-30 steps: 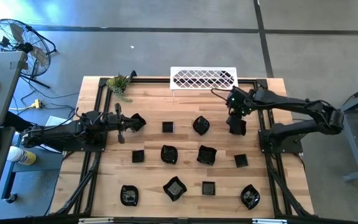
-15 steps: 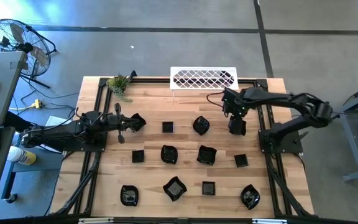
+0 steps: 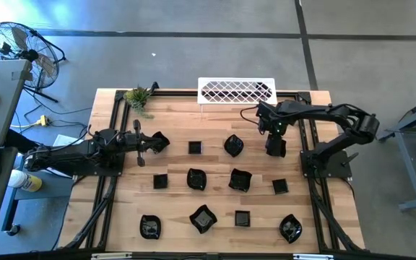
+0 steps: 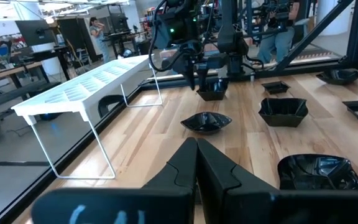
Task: Pick & Place Mini shaped plates
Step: Put the distorted square plate on the shelf
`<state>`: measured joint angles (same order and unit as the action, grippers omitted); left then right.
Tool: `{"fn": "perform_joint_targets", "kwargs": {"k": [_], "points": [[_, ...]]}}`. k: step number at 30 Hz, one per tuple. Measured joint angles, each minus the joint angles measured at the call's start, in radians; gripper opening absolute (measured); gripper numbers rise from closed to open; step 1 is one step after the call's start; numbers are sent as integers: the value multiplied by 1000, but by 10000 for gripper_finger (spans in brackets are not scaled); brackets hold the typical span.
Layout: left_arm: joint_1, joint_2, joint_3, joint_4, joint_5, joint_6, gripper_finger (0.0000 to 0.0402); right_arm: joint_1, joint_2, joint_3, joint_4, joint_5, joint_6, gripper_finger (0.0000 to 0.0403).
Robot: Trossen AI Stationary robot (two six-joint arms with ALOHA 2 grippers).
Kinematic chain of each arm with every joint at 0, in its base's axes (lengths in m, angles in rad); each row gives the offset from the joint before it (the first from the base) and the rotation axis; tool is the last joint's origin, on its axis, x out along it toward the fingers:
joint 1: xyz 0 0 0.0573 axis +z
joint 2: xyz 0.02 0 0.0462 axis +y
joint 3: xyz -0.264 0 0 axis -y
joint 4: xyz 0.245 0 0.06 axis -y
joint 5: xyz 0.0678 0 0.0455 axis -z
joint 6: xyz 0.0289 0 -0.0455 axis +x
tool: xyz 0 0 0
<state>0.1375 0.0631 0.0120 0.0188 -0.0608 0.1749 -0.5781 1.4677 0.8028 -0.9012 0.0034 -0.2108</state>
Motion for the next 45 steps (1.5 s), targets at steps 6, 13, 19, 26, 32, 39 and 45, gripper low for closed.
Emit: {"fn": "perform_joint_targets", "kwargs": {"k": [6, 13, 19, 26, 32, 39, 45], "points": [[0, 0, 0, 0, 1, -3, 1, 0, 0, 0, 2, -6, 0, 53], [0, 0, 0, 0, 2, -23, 1, 0, -1, -56, 54, -4, 24, 45], [0, 0, 0, 0, 2, -23, 1, 3, -2, -71, 79, -21, 64, 60], [0, 0, 0, -1, 2, -23, 1, 4, -21, -36, 74, -83, 91, 17], [0, 0, 0, -1, 2, -24, 1, 4, -25, 0, 50, -107, 118, 8], [0, 0, 0, -1, 2, -24, 1, 2, -25, 95, -46, -155, 182, 4], [0, 0, 0, -1, 2, -24, 1, -2, -25, 285, -141, -251, 249, 4]]}}
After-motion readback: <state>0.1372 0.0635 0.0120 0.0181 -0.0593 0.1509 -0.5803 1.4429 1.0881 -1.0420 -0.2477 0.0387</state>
